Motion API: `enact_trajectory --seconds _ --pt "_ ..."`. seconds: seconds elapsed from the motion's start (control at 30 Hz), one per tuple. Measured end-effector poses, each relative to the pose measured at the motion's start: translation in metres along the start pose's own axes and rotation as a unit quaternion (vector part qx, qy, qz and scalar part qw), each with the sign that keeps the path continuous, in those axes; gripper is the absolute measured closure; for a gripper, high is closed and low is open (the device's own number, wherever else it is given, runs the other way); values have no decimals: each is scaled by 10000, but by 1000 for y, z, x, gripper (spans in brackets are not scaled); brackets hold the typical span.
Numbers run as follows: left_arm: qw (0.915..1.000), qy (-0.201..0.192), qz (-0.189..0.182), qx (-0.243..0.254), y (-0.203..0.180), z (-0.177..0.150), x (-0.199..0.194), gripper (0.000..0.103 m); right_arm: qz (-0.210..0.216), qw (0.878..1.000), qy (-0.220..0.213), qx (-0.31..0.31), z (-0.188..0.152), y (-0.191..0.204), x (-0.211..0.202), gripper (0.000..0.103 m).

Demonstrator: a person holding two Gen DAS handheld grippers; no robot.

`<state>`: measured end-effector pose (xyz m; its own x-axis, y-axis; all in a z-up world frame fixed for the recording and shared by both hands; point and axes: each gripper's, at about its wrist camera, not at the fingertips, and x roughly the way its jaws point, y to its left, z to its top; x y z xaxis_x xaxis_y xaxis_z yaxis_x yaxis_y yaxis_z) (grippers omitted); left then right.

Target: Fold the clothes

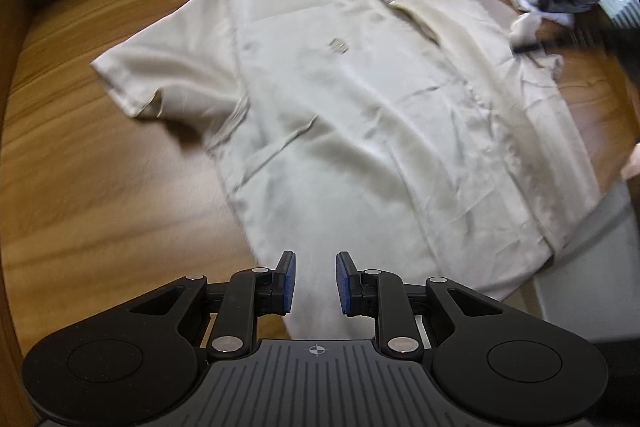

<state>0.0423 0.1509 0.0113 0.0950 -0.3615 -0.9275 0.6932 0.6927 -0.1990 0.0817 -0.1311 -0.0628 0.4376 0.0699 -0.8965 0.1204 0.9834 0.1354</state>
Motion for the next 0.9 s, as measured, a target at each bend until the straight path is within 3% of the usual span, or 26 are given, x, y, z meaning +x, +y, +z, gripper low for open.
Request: enact_trajectory --seconds 0.3,0.53,0.73,0.9 --pt "9991 -144 -371 114 -8 60 5 79 -391 9966 101 717 -122 15 -37 77" --pt "9983 -170 -552 116 -27 107 16 73 -747 9943 90 761 -196 37 -45 77" --pt "9976 -149 -676 70 -48 145 34 72 -939 9924 87 794 -226 48 -39 77" --pt "9974 -17 -715 85 -65 175 60 72 -1009 9878 58 1181 -242 46 -30 77"
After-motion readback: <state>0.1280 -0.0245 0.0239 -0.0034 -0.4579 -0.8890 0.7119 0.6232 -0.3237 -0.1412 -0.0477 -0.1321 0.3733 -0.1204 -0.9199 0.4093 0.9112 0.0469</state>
